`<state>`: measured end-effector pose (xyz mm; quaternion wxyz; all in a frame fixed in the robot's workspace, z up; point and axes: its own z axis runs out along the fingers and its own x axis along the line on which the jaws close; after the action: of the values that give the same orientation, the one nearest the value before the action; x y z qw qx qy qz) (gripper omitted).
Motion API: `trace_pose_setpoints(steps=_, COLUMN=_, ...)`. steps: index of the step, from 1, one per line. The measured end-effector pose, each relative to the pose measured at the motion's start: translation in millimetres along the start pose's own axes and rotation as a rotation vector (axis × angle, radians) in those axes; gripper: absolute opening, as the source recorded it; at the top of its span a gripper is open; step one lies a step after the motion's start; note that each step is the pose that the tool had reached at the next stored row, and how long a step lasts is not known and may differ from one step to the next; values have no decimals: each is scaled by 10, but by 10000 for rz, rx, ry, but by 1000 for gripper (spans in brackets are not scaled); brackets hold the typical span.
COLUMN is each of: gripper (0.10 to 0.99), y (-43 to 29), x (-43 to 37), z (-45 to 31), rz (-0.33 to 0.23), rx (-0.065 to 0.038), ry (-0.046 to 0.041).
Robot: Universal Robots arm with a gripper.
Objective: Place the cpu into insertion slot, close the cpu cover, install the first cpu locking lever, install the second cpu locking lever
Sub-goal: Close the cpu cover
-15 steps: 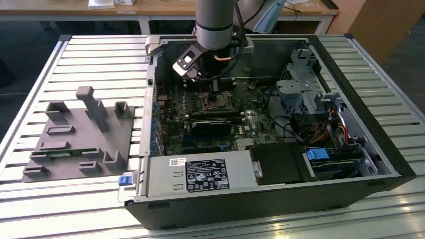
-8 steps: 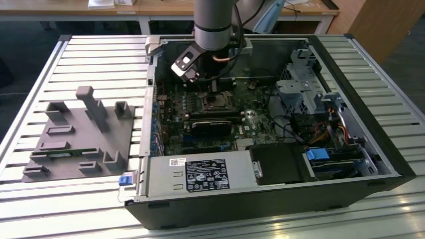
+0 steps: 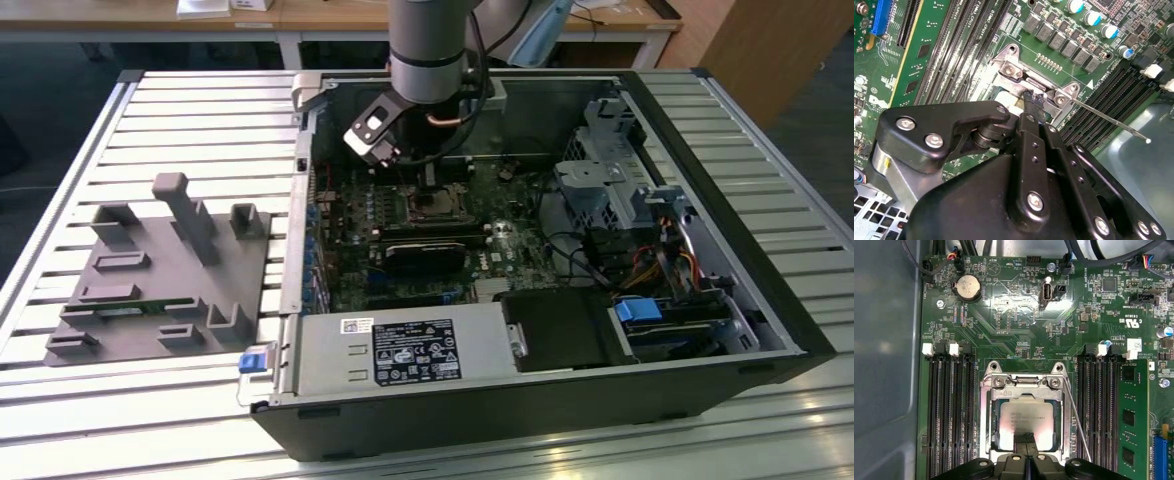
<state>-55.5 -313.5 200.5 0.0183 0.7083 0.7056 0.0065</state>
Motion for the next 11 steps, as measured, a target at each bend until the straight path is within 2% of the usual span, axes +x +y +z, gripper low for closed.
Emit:
trace_pose_setpoints(steps=7, gripper=106, y=0, x=1, z=4, rz=1, rx=-1, ry=0)
trace_pose_setpoints(steps=11, gripper=106, y=1, x=0, z=-45, rz=1, rx=-1, ry=-1)
